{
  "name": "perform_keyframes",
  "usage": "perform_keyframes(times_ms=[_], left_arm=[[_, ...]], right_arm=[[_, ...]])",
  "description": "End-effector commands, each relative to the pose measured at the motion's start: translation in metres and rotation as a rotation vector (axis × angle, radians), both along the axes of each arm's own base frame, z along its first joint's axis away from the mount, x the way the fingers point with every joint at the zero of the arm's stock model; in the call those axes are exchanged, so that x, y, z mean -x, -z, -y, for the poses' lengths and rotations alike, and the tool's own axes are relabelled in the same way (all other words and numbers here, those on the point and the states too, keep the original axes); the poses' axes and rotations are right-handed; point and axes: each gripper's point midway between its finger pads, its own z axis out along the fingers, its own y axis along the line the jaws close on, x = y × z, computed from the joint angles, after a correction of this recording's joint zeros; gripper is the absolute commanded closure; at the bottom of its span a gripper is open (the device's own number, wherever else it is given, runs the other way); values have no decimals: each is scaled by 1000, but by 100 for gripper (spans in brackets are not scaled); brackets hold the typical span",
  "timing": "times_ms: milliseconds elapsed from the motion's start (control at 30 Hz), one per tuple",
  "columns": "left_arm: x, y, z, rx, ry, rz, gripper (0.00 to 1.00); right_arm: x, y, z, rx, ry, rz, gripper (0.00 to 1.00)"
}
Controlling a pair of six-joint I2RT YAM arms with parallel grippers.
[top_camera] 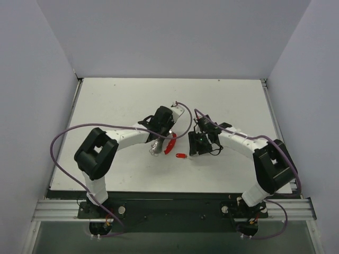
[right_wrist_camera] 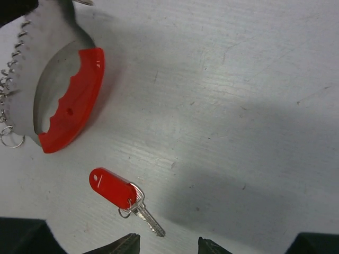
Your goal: Put the keys on the keyring
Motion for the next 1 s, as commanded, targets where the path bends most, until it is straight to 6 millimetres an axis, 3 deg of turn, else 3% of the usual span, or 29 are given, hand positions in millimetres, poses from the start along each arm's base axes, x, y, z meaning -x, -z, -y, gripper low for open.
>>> perform_keyframes(times_ms=[0, 33, 100, 167, 200, 333, 533, 600, 667, 967], left_arm=[[-28, -42, 8, 18, -74, 67, 58], [-29, -50, 5, 3, -98, 90, 7], [-24, -65, 5, -7, -86, 137, 7], [-9, -68, 14, 23, -29, 137, 7], [-2, -80, 18, 84, -16, 132, 6], [32, -82, 44, 275, 47, -34, 12], [79, -59, 70, 269, 55, -207, 18], [87, -52, 79, 240, 45, -230, 24], [104, -32, 86, 171, 42, -287, 32], [132, 10, 103, -28, 41, -328, 36]], right_arm=[[1, -14, 8, -20, 2, 40, 52], [0, -15, 9, -23, 2, 42, 51], [-1, -17, 10, -28, 7, 51, 50], [-2, -18, 10, -37, 12, 55, 49], [-2, -19, 10, -46, 17, 54, 48], [-3, -16, 15, -134, 68, 24, 48], [-10, -13, 40, -192, 181, 22, 48], [-13, -11, 51, -201, 225, 18, 48], [-13, -10, 58, -210, 252, 15, 48], [-15, -11, 71, -240, 305, 10, 48]])
